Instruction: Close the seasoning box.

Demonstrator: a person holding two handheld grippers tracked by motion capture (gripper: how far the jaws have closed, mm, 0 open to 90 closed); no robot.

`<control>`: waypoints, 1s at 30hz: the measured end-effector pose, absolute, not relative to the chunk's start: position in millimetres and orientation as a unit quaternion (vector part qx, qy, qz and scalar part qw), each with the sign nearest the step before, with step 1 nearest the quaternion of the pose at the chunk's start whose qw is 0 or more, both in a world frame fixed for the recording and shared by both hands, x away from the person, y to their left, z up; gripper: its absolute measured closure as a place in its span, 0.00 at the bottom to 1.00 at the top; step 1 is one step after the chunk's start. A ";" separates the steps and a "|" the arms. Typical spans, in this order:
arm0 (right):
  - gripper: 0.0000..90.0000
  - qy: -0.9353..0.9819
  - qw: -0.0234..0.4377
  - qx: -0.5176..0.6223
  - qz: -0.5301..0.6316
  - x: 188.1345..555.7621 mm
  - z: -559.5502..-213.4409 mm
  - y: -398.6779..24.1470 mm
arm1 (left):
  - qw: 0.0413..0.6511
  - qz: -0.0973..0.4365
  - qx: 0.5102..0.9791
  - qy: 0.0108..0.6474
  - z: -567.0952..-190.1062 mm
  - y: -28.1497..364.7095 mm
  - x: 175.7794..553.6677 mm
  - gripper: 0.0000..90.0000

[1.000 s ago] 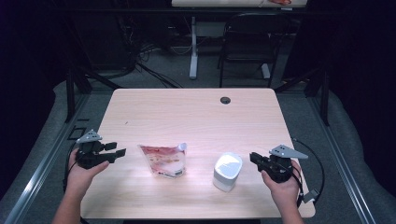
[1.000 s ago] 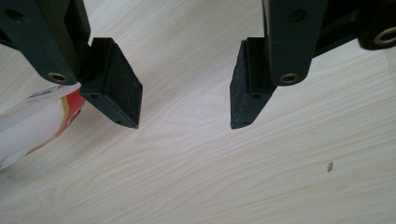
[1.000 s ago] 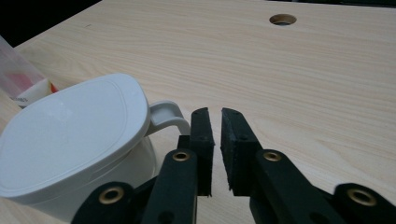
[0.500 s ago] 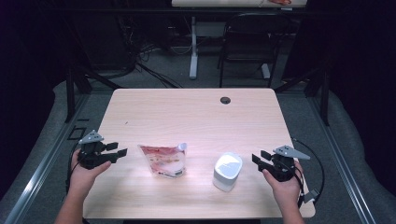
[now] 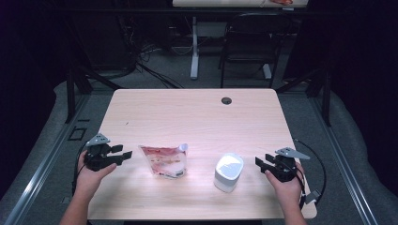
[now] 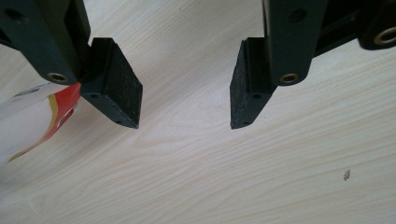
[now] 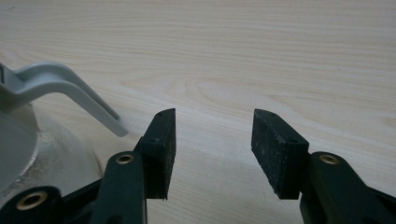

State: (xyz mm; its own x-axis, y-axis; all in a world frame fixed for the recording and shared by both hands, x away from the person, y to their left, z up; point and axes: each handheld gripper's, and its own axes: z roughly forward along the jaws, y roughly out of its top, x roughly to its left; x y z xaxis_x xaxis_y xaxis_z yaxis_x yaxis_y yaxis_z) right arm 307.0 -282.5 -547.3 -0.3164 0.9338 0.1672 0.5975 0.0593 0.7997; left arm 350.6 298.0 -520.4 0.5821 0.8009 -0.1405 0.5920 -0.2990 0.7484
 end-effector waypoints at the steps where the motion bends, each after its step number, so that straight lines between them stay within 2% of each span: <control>1: 0.55 0.697 0.202 0.551 0.412 307.7 -549.5 -283.9 | 0.397 0.129 0.797 0.436 -521.8 296.8 350.8 0.49; 30: 0.52 0.673 0.207 0.582 0.407 309.3 -557.3 -285.3 | 0.378 0.125 0.807 0.437 -537.0 283.6 353.3 0.48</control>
State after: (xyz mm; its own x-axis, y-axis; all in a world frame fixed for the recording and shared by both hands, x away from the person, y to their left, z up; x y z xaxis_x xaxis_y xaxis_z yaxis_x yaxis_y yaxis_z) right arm 309.3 -285.3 -557.3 -0.2360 0.9521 0.1946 0.6149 -0.0087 0.7886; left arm 353.3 283.6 -537.0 0.5878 0.7987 -0.1289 0.6100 -0.3329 0.7191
